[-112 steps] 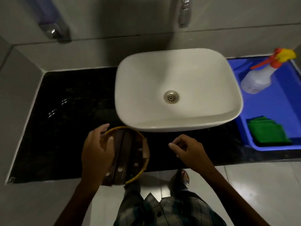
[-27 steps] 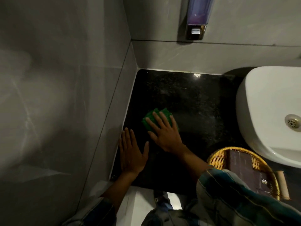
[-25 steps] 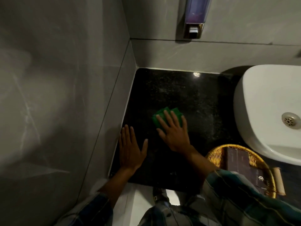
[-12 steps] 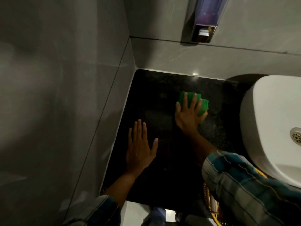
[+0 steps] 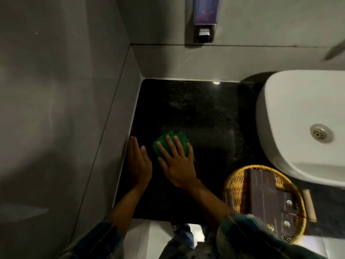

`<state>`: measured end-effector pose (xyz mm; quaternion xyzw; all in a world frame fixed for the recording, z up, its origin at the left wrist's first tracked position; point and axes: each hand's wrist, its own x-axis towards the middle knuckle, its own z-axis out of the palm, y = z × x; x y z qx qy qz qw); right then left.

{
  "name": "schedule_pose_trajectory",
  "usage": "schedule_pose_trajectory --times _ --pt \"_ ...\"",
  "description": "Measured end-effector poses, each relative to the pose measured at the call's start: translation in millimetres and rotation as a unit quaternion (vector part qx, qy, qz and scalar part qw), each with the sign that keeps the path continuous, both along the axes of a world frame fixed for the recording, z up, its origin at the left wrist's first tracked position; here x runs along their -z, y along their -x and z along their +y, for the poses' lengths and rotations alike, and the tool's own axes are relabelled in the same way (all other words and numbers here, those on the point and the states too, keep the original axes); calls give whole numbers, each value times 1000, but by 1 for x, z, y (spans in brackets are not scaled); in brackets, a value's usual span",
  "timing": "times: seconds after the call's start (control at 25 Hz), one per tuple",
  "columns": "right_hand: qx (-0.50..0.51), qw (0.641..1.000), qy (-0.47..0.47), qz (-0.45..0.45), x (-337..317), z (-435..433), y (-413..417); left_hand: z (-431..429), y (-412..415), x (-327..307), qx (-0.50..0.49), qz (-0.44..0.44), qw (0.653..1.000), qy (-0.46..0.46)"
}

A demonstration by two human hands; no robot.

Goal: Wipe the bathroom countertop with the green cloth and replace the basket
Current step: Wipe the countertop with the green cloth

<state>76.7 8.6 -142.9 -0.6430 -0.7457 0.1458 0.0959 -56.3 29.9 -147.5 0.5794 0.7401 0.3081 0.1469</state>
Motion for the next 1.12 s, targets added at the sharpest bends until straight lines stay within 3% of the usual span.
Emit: schedule_pose_trajectory --times 0.16,0.28,0.4,0.56,0.68,0.8,0.92,1.04,1.12 --pt "144 988 -3 -48 0 -19 -53 -4 3 1 167 214 960 69" --pt "242 968 64 -28 -6 18 -88 -6 6 4 170 240 951 99" --pt "298 952 69 -5 -9 52 -74 -7 5 8 156 249 952 91" --pt "260 963 70 24 -12 91 -37 -2 5 15 148 251 953 85" --pt "231 961 126 86 -22 116 -30 -2 5 13 152 252 950 108" --pt "205 939 190 200 -63 111 -58 -2 4 -4 162 205 955 142" --pt "184 930 120 296 -112 47 -113 -4 0 -31 159 91 970 160" --pt "241 951 101 163 -144 -57 -183 -41 -39 -61 243 1 963 118" --pt "292 944 132 80 -152 -116 -220 -74 -71 -75 307 -72 937 150"
